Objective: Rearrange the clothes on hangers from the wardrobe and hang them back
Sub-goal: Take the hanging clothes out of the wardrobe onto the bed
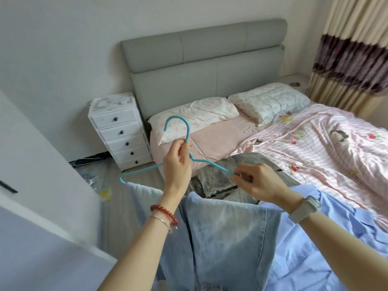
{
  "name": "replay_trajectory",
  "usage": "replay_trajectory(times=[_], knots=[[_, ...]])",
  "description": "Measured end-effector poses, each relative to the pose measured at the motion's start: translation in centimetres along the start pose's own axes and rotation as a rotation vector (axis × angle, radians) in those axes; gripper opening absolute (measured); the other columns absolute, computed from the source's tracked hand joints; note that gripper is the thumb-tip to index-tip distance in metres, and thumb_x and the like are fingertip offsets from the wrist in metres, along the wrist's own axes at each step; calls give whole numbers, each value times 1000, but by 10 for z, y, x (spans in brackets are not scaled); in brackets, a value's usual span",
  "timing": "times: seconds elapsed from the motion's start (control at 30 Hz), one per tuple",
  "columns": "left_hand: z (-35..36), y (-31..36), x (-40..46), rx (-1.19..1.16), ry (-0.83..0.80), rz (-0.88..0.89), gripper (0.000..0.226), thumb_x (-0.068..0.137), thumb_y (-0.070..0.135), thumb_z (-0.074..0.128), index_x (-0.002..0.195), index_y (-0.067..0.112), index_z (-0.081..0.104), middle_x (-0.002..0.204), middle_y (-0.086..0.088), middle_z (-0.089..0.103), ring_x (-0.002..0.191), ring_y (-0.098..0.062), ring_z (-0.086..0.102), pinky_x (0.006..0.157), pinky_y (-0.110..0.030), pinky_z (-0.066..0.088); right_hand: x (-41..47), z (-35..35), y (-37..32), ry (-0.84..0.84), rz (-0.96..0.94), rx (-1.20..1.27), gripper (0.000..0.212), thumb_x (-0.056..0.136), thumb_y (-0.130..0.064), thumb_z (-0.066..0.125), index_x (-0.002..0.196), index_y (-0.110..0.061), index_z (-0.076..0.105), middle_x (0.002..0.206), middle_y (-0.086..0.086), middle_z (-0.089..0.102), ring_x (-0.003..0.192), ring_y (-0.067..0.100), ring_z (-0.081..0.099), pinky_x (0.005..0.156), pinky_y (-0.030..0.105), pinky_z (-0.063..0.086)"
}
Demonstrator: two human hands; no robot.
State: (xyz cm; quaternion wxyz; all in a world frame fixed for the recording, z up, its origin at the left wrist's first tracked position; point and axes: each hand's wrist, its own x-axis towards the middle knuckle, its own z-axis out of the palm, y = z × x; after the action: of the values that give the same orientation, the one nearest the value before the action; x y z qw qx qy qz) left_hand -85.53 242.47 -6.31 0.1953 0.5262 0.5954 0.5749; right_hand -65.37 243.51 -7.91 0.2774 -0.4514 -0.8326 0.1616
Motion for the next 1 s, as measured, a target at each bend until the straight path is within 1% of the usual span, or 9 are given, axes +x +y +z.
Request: replay_trajectory(times=[0.1,0.27,0.4,0.53,0.63,0.7,0.8,0.93,1.0], knots=[[-2,-15,20,-2,-35,-1,19,96,12,44,96,3,60,76,3,59,69,-2,54,62,-9,40,12,12,-11,21,-14,-38,21,78,-31,51,84,-18,66,49,-19,43,54,7,39,53,20,32],[-13,-26,60,-21,-64,49,18,96,11,44,94,4,61,76,9,59,70,-3,55,68,-17,43,48,40,-44,118,-34,-120,27,84,-28,48,97,-12,65,70,5,67,62,30,61,53,27,36],[-12,-20,91,-56,-34,86,19,96,10,44,93,4,62,73,12,57,71,-12,56,67,-21,45,75,40,-56,176,35,-54,23,91,-25,50,104,-13,65,66,6,66,61,31,58,54,33,40],[19,3,116,-88,-39,170,24,94,18,47,94,2,65,70,10,59,63,3,55,68,-15,46,88,20,-44,278,126,19,18,92,-20,53,100,-10,65,53,-7,50,50,19,44,52,32,36],[62,23,130,-24,-51,254,32,89,30,44,95,11,68,75,10,65,74,-6,63,98,-47,38,92,1,-15,380,220,49,16,91,-19,55,96,-8,66,48,-14,41,49,16,39,52,29,30],[97,32,135,55,-81,305,35,88,30,42,103,14,68,91,5,70,94,-19,64,102,-56,28,91,-14,13,439,279,56,15,90,-17,56,94,-6,66,47,-15,39,47,13,36,53,28,28],[157,36,136,54,-207,344,44,87,30,40,124,15,58,122,-1,62,118,-21,53,103,-57,28,86,-38,63,512,333,56,16,91,-15,55,91,-3,66,49,-15,40,45,13,35,53,28,28],[241,6,120,174,-401,326,62,82,44,32,133,13,47,138,-8,47,131,-25,38,106,-55,27,87,-72,153,569,433,9,17,91,-15,54,88,-3,65,48,-10,40,46,14,35,53,30,29],[280,-18,107,263,-515,264,58,87,40,38,139,14,39,147,-10,34,137,-24,27,108,-55,24,86,-81,207,556,508,-20,19,92,-17,52,91,-3,65,51,-2,43,51,21,39,54,35,33]])
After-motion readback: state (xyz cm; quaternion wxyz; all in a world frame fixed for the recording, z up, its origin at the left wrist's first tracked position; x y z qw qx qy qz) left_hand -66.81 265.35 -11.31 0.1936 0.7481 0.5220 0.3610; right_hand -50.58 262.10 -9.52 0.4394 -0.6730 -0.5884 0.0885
